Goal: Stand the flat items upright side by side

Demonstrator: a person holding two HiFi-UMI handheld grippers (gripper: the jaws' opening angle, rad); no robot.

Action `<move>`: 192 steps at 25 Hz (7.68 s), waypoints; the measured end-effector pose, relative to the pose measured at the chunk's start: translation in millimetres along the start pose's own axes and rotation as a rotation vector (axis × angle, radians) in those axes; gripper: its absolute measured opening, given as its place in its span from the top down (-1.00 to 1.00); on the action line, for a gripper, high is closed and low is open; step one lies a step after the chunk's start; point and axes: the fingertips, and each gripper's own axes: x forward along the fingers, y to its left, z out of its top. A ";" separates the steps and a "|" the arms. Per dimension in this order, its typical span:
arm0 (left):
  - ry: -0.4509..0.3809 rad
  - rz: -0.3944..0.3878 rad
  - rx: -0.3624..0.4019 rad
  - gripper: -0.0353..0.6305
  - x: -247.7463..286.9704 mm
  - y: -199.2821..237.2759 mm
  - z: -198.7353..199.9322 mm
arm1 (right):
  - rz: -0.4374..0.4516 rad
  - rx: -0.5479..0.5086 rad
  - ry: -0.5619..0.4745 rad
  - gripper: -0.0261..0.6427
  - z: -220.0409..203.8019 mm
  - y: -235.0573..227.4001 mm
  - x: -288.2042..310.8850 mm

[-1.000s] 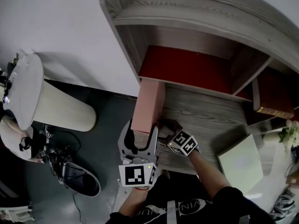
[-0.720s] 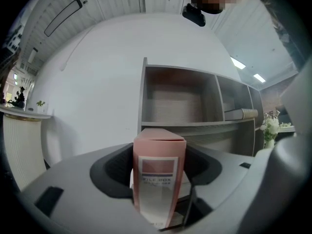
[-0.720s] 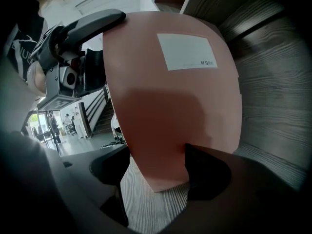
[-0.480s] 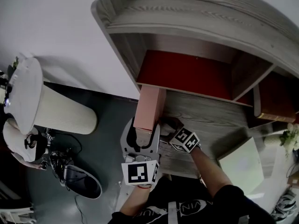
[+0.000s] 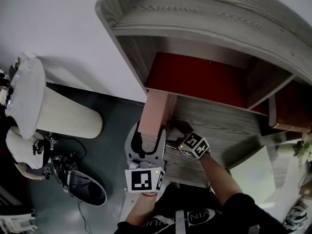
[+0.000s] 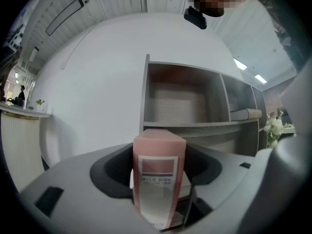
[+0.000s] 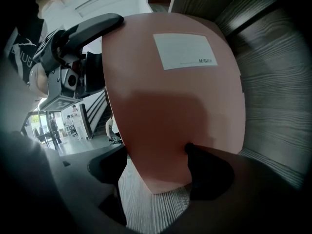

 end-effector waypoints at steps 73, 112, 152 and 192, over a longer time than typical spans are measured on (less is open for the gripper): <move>0.403 -0.674 -0.212 -0.04 -170.7 -330.6 -132.9 | -0.931 0.141 0.354 0.24 -251.9 168.6 -438.4; 0.681 -0.562 -1.229 -0.25 -238.0 -520.9 -300.5 | -0.779 0.129 0.308 0.02 -301.0 233.0 -568.6; 0.415 -0.442 -1.096 0.07 -226.2 -410.8 -214.2 | -0.593 0.061 0.138 -0.19 -246.4 233.9 -480.0; 0.194 -0.023 -0.292 0.06 -186.4 -105.2 -93.2 | -0.096 -0.136 0.114 -0.22 -85.1 200.8 -151.6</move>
